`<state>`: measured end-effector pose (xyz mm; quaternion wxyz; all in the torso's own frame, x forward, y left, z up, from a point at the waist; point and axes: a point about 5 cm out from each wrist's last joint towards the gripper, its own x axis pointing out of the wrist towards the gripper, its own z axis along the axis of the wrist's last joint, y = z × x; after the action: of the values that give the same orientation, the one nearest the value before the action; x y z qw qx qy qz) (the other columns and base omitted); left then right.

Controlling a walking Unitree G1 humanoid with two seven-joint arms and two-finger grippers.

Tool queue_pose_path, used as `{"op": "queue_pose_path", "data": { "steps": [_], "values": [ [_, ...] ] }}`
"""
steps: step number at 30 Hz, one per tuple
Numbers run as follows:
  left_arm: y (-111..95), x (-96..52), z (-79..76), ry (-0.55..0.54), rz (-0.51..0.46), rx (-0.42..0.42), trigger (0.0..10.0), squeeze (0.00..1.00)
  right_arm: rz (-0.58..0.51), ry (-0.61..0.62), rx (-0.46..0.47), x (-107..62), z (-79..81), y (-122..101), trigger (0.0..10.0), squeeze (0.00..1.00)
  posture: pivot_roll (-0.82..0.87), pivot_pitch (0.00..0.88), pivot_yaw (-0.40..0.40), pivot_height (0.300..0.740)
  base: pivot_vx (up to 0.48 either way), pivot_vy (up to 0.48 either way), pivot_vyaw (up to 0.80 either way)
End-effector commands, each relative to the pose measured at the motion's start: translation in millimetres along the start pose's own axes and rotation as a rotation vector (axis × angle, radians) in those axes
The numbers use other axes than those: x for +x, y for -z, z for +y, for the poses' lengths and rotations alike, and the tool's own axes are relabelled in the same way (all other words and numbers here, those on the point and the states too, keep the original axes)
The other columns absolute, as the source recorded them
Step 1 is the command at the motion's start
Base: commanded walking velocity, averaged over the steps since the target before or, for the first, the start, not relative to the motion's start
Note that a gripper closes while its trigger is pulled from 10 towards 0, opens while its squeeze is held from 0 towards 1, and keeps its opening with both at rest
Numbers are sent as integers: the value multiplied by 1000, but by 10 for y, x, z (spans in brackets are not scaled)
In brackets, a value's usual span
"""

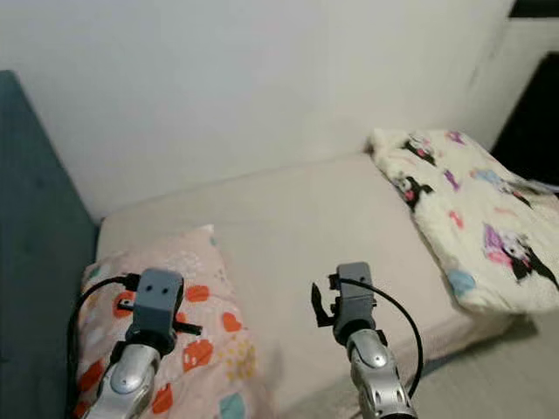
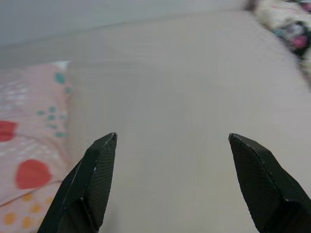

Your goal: Clean up the room

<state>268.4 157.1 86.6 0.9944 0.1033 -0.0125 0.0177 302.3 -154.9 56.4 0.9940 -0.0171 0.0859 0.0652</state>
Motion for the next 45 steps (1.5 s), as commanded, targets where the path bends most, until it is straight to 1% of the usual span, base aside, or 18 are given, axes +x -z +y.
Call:
{"op": "queue_pose_path", "data": {
  "steps": [1, 16, 24, 32, 39, 45],
  "values": [
    [27, -22, -23, 6, 6, 12, 10000, 0, 19, 9, 3, -16, -34, 50, 10000, 0, -44, 88, -39, 740, 0, 0, -800],
    [43, -30, -17, 5, 10, 15, 10000, 0, 25, 4, 4, -6, -27, 51, 10000, 0, -51, 92, -39, 740, 0, 0, -800],
    [53, -28, -36, 21, 22, -18, 10000, 0, 30, 19, -4, 0, -58, 50, 10000, 0, -53, 100, -30, 740, 0, 0, -800],
    [47, -28, -53, 32, 16, -6, 10000, 0, 33, 18, -9, 2, -65, 51, 10000, 0, -54, 98, -35, 740, 0, 0, -800],
    [47, -26, -63, 35, 16, -16, 10000, 0, 36, 17, -6, 9, -64, 49, 10000, 0, -55, 96, -38, 740, 0, 0, -800],
    [60, -27, -63, 36, 25, -53, 10000, 0, 39, 16, -3, 11, -60, 51, 10000, 0, -54, 94, -36, 740, 0, 0, -800]
  ]
}}
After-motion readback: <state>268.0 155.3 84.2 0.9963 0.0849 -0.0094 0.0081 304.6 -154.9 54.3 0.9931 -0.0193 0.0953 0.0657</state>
